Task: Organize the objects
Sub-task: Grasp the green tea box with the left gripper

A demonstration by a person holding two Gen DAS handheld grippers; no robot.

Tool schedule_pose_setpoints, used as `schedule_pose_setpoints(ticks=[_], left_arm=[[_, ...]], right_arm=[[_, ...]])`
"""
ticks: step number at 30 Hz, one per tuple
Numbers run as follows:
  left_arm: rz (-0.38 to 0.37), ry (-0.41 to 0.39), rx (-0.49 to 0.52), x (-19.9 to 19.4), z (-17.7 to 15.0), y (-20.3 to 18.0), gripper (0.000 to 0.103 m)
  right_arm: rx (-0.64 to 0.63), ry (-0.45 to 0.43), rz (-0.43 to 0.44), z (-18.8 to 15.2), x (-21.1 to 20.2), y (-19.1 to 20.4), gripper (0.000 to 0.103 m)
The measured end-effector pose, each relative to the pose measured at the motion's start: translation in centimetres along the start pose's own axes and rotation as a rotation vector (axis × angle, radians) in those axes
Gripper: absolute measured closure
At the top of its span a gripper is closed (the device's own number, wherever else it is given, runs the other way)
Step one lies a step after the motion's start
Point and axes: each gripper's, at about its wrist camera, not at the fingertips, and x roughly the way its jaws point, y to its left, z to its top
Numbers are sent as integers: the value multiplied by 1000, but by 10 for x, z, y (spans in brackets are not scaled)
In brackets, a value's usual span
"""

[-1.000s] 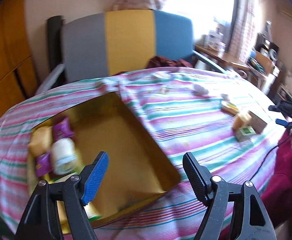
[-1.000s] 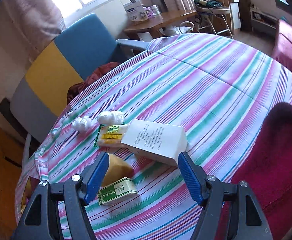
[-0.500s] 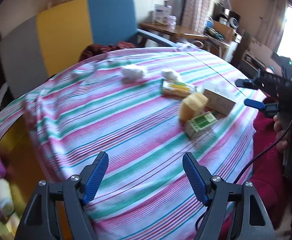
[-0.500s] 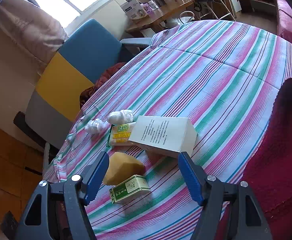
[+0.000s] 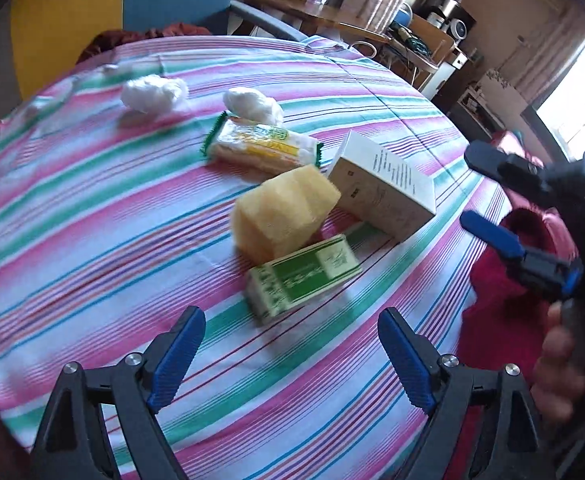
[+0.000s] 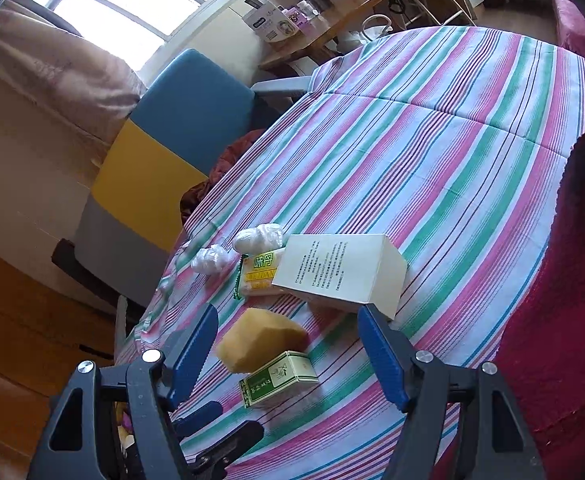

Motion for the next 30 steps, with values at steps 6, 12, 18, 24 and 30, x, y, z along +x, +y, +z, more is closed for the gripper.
schedule_pose_setpoints(ticks=[6,12,18,24,30], left_arm=[[49,19,-80,25,17,-11,12],[74,40,-172,45,29,-4,14],[84,17,-54,36,16,-2,26],[104,-10,63,2,-22,26,26],[147,-43,48,-34,-60,69,26]], right_arm=[[5,-4,23,0,-1,-1,29],[19,-9,30,0,-3,-3,29],[21,-4,21,-1,-2,-3,29],[9,25,-3,-1,3,-1,29],[-14,50,-49,-2,9,2,29]])
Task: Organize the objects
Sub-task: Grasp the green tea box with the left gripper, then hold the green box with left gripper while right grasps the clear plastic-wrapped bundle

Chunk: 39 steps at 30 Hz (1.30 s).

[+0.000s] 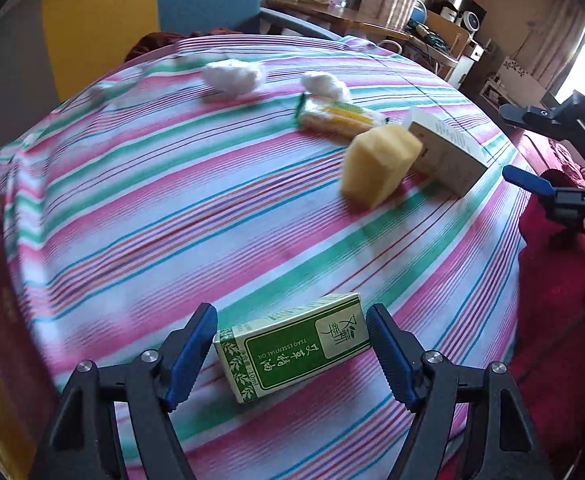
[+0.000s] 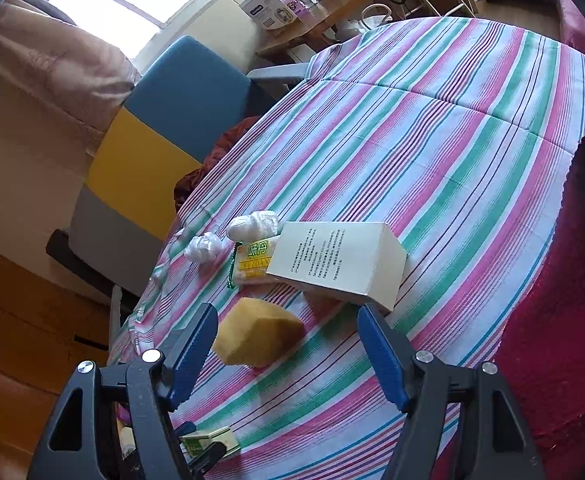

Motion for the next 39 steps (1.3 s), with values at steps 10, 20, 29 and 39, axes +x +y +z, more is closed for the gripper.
schedule_pose_setpoints(ticks=[10,20,29,39], left_arm=[[18,-60,-15,-27,-40,14,26],[13,-95,15,-34,-52,7,26],[-10,-165,58,-66,-63,-3,26],[-8,-257,-21,-115,-74,34,26]], right_arm=[[-133,84,-100,-7,18,23,29],[-143,114,-169,-9,23,23,29],[-287,161,-238,-17,36,51,29],[-632,220,-211,-17,117,163,29]])
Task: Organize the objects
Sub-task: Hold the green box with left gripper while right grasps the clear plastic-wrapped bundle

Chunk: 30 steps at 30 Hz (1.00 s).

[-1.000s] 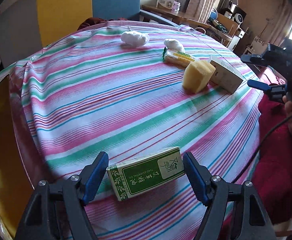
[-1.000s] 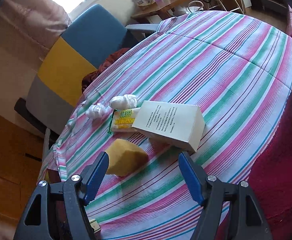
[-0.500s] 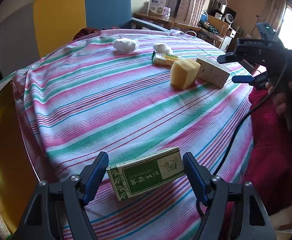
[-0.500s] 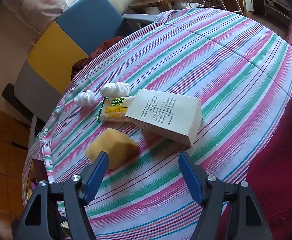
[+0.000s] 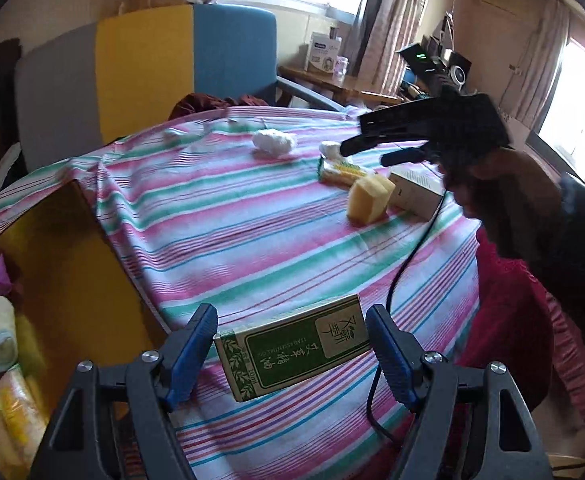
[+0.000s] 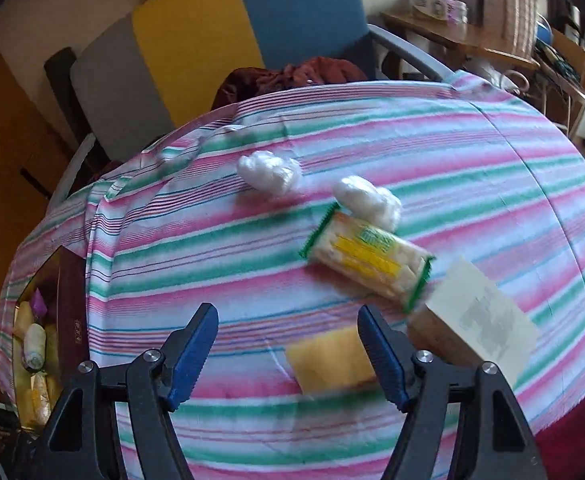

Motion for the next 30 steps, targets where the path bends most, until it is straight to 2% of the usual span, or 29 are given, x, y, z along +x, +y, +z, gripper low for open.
schedule_pose_setpoints(ticks=[9,15,16,17,18,19,24,30], left_arm=[[41,-22,-119,-26,-6,47,26],[64,-18,-176,-32,-11,64,26],[72,-14,-179,-32,-12,66,26],[73,-10,-189,-31,-12,69,26],[71,-6,-200,-30,-13,71,26],[75,-6,-206,-29,-12,72,26],[92,-18,-226,-33,-11,77,26],[164,-21,-276,-41,-15,89,26]], right_arm=[[-184,52,-170,85,84,29,30],[-237,112,-210,111,126,35,30],[-240,131,-199,110,132,36,33],[-244,153,-199,109,138,37,50],[-251,158,-213,106,140,38,58],[-252,145,-210,103,139,39,61],[-253,129,-129,74,113,52,64],[-270,174,13,13,84,78,64]])
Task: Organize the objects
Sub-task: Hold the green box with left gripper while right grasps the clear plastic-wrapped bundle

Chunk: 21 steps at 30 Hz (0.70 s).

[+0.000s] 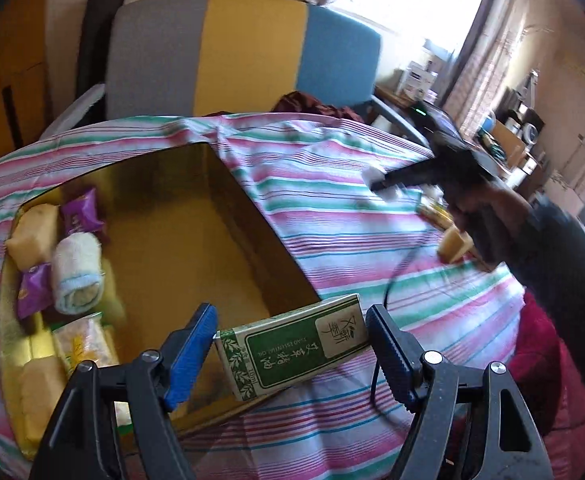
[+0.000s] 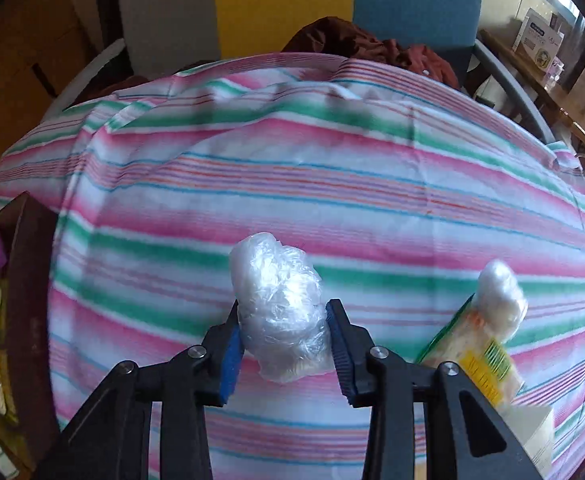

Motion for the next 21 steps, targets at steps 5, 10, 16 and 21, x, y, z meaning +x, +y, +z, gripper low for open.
schedule_pose_setpoints(ticks=[5,10,16,21], left_arm=[[52,-15,-17,-9,-5,7,26],[98,-23,-31,-16,-13,14,26],[144,-35,-40,-24,-20,18,26],[165,-29,-39,-25,-26,16,26]], right_arm=[[-28,5,26,-44,-1,25,64],[-62,-17,11,-66,-6,38,65],[-68,-34,-1,-71,-2,38,68],[-68,-34,1,-72,0,38,68]])
